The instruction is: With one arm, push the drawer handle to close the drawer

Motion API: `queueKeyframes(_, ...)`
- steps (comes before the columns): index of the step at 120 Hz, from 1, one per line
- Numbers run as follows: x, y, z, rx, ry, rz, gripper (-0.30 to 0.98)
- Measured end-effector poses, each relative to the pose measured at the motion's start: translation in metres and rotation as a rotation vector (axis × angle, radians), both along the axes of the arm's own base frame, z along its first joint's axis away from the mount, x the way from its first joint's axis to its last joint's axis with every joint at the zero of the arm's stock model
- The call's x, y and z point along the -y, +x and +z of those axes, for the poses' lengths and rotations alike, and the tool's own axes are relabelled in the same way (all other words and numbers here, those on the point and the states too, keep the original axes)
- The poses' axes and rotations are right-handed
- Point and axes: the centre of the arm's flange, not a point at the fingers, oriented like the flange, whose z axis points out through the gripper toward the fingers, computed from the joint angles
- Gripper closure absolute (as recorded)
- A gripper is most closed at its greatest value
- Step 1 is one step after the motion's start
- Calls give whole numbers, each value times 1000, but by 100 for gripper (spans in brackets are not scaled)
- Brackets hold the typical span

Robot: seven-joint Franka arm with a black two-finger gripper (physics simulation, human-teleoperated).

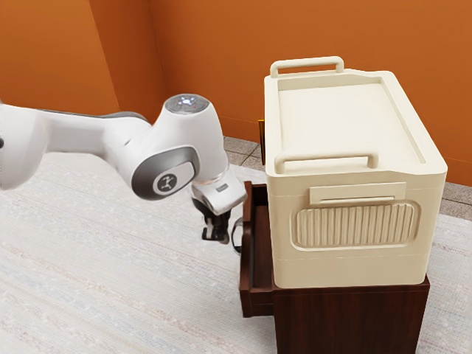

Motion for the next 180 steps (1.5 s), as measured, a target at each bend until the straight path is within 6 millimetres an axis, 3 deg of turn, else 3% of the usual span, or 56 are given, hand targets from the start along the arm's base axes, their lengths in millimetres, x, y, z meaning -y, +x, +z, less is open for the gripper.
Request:
queueKeyframes(31,7,13,-6,-3,-1,2,79)
queueKeyframes(52,31,15,-9,-5,-7,-33,79)
queueKeyframes(94,34,27,-9,-4,9,-158,79)
queueKeyframes(162,38,20,-8,24,-99,-139,78)
queueKeyframes(170,33,15,5,36,-120,-128,75)
queueKeyframes(180,25,-14,32,61,-138,-130,78)
